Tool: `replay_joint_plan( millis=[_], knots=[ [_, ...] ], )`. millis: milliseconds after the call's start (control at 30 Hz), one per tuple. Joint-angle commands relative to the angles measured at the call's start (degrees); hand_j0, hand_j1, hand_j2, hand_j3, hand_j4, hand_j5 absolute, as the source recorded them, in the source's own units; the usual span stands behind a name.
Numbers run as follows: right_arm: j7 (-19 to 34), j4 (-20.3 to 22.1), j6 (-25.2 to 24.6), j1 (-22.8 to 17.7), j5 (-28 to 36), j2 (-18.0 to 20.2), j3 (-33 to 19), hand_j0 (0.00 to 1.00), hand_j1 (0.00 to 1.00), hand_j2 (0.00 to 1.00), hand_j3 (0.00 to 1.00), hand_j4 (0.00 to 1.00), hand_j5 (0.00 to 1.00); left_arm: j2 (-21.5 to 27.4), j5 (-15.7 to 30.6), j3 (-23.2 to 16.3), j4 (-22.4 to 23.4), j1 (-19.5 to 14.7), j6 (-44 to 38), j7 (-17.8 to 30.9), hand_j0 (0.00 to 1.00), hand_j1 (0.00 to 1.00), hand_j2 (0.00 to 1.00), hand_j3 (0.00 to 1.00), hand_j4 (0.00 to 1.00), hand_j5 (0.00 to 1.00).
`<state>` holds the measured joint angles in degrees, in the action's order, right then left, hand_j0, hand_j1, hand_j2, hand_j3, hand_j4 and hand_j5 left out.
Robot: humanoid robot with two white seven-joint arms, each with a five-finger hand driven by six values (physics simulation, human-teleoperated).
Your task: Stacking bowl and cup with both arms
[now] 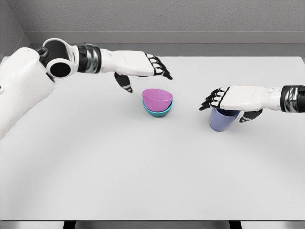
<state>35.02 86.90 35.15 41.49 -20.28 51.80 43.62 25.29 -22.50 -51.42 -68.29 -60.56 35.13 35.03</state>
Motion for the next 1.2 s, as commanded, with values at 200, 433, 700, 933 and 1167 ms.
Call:
replay_joint_plan(
  millis=[200,433,700,933,1167],
  knots=[
    [-0.02,-0.24,-0.15,0.0,0.15,0.05,-0.03,1.0,1.0,1.0,1.0,1.0,1.0,13.56,7.64,3.69,1.14,3.34,-0.13,-0.03,1.0,1.0,1.0,1.0,1.0,1.0],
    [-0.02,-0.24,-0.15,0.0,-0.46,0.05,0.24,0.82,0.82,0.82,0.82,0.82,0.82,15.06,7.2,3.6,1.32,5.8,-0.13,-0.03,1.0,1.0,1.0,1.0,1.0,1.0],
    [-0.02,-0.24,-0.15,0.0,-0.46,0.05,0.24,0.74,0.74,0.74,0.74,0.74,0.74,14.62,7.2,3.25,0.79,7.12,-0.13,-0.03,1.0,1.0,1.0,1.0,1.0,1.0],
    [-0.02,-0.24,-0.15,0.0,-0.46,-0.3,0.24,0.63,0.63,0.63,0.63,0.63,0.63,14.62,7.2,3.25,0.88,7.12,-0.13,-0.03,1.0,1.0,1.0,1.0,1.0,1.0],
    [-0.02,-0.24,-0.15,0.09,-0.38,-0.39,0.15,0.54,0.54,0.54,0.54,0.54,0.54,14.79,7.2,3.25,0.88,7.12,-0.13,-0.03,1.0,1.0,1.0,1.0,1.0,1.0]
  ],
)
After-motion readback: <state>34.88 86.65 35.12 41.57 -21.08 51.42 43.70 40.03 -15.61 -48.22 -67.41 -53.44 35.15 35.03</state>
